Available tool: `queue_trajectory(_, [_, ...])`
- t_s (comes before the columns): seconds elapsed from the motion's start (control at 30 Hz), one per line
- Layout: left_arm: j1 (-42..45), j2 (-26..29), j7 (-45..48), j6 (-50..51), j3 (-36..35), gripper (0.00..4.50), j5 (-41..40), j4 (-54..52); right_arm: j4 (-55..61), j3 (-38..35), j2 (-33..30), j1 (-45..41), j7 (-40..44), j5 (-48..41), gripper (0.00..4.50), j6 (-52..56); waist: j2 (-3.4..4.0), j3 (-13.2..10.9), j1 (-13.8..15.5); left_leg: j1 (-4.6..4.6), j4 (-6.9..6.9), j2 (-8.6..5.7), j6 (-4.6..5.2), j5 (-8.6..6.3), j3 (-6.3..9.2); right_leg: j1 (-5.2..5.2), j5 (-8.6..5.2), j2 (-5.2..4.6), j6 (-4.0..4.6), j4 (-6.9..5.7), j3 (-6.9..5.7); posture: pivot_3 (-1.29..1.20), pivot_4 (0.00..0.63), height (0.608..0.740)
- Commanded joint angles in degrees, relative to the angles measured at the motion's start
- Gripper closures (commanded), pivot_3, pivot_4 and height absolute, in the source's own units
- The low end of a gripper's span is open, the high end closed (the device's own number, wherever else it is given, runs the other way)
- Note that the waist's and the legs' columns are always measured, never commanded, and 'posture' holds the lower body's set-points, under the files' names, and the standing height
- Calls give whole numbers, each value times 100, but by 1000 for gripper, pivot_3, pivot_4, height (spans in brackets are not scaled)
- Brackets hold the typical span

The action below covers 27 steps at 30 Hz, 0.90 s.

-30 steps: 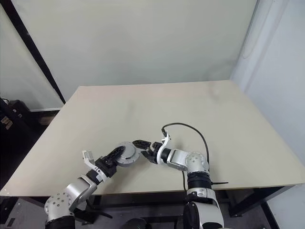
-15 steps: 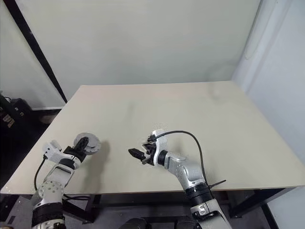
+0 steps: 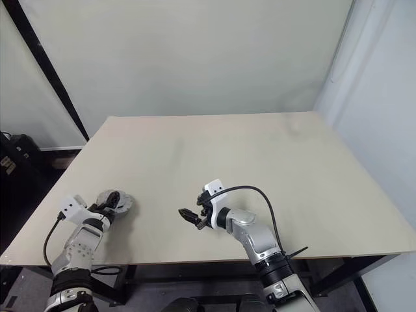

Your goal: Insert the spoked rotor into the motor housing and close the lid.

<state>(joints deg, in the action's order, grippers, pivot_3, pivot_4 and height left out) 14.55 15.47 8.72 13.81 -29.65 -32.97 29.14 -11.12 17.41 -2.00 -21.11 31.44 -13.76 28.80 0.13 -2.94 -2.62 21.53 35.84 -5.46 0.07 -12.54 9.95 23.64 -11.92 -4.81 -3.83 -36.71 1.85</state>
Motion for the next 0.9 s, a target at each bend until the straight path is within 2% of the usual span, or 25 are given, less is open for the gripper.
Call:
queue_trajectory(0.03, [34, 160, -256, -447, 4, 22, 412, -117, 77, 20, 45, -103, 74, 52, 145, -55, -1, 0, 3, 0, 0, 0, 0, 0, 0, 0, 0, 0, 0, 0, 0, 0, 0, 740])
queue_trajectory(0.23, [-166, 182, -911, -857, 129, 22, 1178, -136, -27, 62, 43, -110, 120, 137, 145, -67, -2, 1, 10, -4, 2, -1, 0, 0, 0, -6, 1, -2, 0, 0, 0, 0, 0, 740])
queue_trajectory(0.4, [-400, 10, -548, -774, 174, 22, 896, -963, -50, -114, 38, -119, 25, 160, 145, -204, -2, 1, 16, -3, 8, 0, 0, 0, 5, -8, 1, -2, 0, -2, -5, 0, 0, 740])
queue_trajectory(0.53, [-846, 89, 271, -24, 702, 22, 435, -2589, 85, -461, -114, -89, -139, 171, 145, -302, -2, 0, 25, 2, 11, 0, 0, 0, 7, -9, 0, -5, 1, 0, -7, 0, 0, 740])
queue_trajectory(0.67, [-1210, 690, 1217, 1008, 1710, 22, 337, -3989, 460, -658, -641, 59, -64, 285, 145, -437, 12, -3, 36, 3, 11, -1, 0, 0, 4, -12, -1, -5, 2, -1, -6, 0, 0, 740])
queue_trajectory(0.8, [-1081, 991, 1579, 1706, 2552, 22, 444, -4538, 992, -861, -1304, 318, 169, 254, 145, -485, 30, -8, 37, 0, 10, -1, 2, -1, -1, -17, -3, -5, 4, 0, -4, 0, 0, 740])
queue_trajectory(0.9, [-858, 903, 1586, 1929, 2900, 22, 565, -4451, 1265, -1094, -1636, 521, 170, 234, 145, -578, 32, -10, 10, 0, 9, 4, 1, -1, -6, -14, -3, 0, 4, -1, -6, 0, 0, 740])
